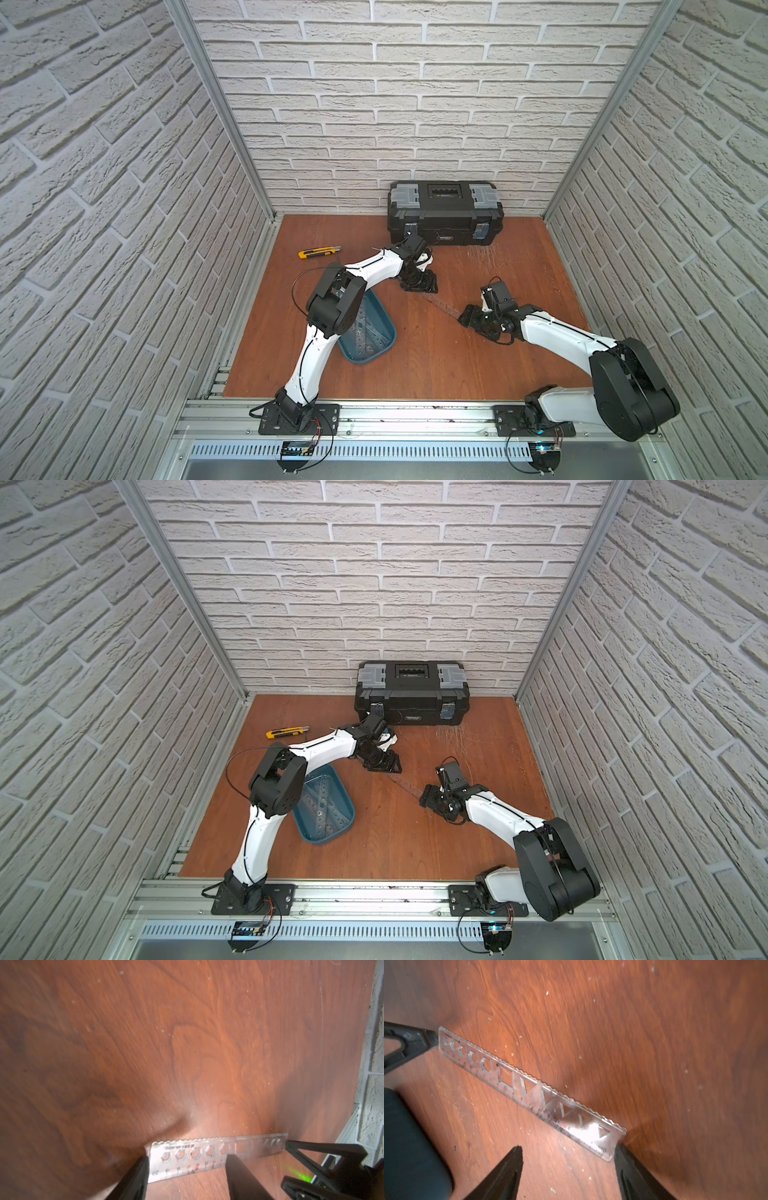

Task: Put the scattered rulers into the storage box
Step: Pick up the ruler from the center of the board.

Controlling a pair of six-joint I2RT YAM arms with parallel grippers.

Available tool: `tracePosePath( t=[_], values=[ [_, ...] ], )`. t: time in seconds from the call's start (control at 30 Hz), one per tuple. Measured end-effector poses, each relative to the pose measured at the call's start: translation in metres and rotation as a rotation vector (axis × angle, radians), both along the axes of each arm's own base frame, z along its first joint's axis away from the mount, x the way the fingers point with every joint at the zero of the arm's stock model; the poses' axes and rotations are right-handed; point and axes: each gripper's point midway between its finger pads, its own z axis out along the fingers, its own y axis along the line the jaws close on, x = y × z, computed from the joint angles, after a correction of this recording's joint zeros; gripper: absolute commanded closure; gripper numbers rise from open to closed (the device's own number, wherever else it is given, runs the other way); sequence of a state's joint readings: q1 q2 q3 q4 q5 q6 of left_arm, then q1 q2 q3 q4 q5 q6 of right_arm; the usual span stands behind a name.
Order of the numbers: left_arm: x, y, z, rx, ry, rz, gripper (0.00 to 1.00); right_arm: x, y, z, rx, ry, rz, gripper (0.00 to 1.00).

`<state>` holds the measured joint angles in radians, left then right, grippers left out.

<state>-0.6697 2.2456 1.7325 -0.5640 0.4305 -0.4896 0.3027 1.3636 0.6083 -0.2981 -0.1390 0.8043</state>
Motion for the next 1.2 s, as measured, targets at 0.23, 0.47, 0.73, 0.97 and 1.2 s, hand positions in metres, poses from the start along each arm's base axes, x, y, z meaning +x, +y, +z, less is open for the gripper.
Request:
tracePosePath(
  t=[0.23,0.47,0.73,0.97,1.2],
  values=[
    [0.007,-0.001,-0.001,0.013,-0.024,0.011,0.37,0.035,0.011,-0.001,0.035,-0.054,0.005,0.28],
    [0.005,-0.016,-0.001,-0.015,-0.039,-0.004,0.37,0.071,0.04,0.0,0.126,-0.165,0.063,0.3],
    [0.001,-0.02,-0.001,-0.025,-0.033,-0.015,0.37,0.069,0.038,0.001,0.077,-0.18,0.088,0.36],
    [-0.001,-0.016,-0.001,-0.021,-0.019,-0.023,0.37,0.051,0.01,-0.007,-0.092,-0.11,0.094,0.72],
    [-0.006,-0.014,-0.001,-0.015,0.002,-0.03,0.38,0.046,0.0,-0.011,-0.153,-0.081,0.084,0.98]
  ],
)
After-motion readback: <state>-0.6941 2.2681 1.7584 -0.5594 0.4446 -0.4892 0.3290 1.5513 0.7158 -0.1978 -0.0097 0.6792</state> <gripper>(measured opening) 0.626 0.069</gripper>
